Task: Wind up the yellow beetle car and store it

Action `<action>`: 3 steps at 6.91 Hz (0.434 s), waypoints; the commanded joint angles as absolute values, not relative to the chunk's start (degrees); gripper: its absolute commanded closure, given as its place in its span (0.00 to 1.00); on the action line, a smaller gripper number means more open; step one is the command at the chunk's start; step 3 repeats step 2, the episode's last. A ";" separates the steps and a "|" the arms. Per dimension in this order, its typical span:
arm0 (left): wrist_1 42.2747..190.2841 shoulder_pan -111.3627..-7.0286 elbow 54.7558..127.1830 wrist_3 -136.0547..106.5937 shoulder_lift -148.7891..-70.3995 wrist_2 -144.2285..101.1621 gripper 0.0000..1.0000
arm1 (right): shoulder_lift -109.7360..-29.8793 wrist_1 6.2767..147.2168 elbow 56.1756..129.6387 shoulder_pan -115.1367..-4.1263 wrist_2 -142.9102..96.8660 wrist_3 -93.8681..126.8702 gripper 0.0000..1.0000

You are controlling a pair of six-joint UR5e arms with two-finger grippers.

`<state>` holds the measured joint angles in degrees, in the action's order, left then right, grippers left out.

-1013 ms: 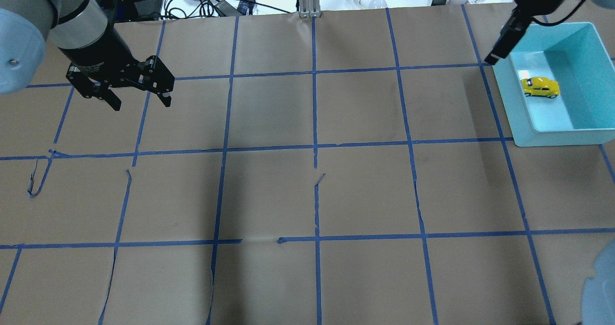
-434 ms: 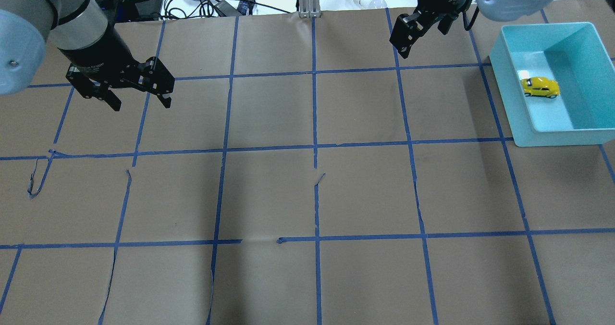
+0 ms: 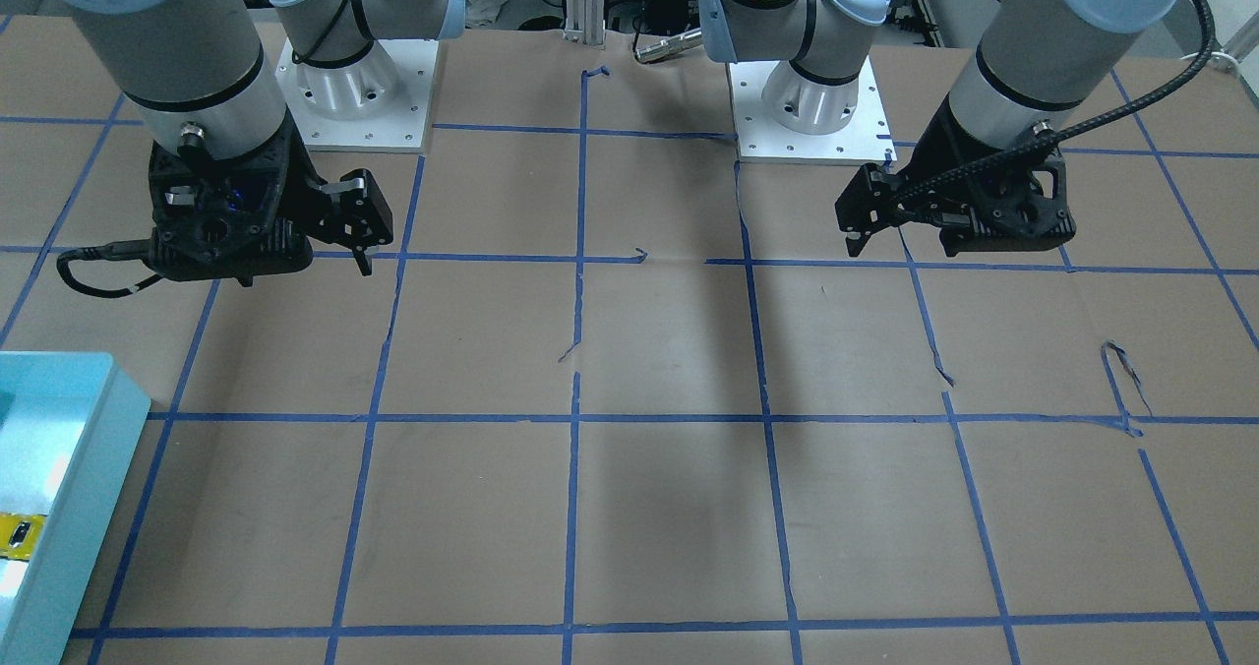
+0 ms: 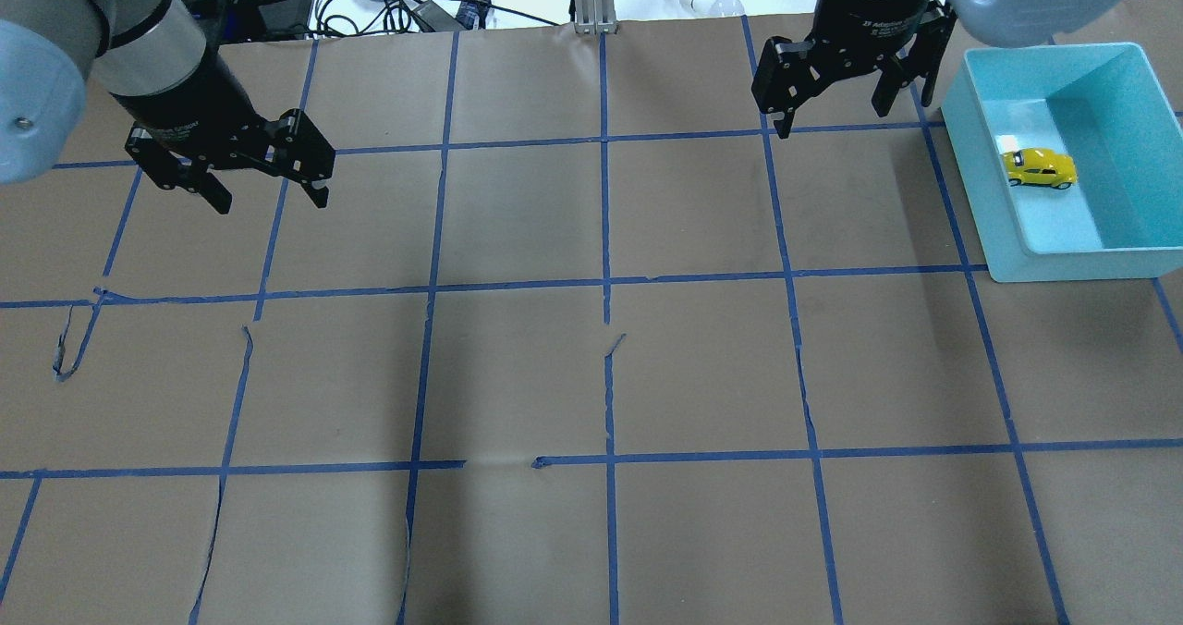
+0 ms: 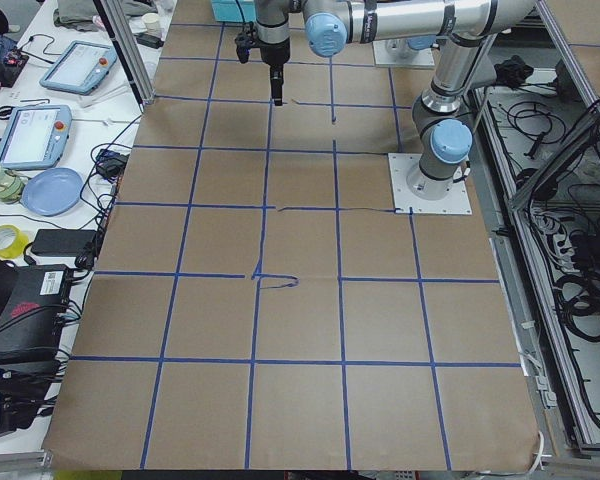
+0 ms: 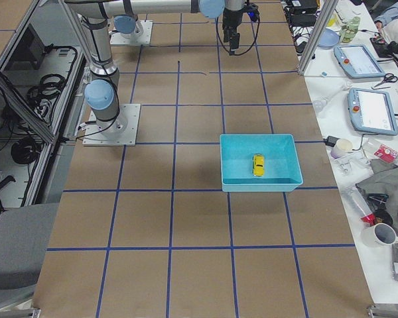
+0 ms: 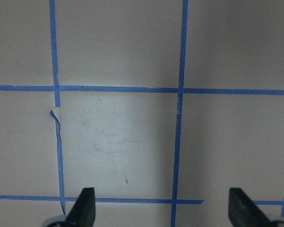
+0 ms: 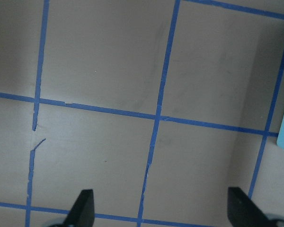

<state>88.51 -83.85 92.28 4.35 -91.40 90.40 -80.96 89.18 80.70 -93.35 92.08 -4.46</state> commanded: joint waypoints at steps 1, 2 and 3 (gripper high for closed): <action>88.51 -83.85 92.29 4.39 -91.32 90.35 0.00 | -80.60 88.33 80.08 -90.20 84.53 -6.65 0.00; 88.51 -83.85 92.29 4.39 -91.06 90.44 0.00 | -80.51 88.33 79.37 -87.22 84.55 -7.20 0.00; 88.51 -83.85 92.29 4.39 -91.06 90.44 0.00 | -80.51 88.33 79.37 -87.22 84.55 -7.20 0.00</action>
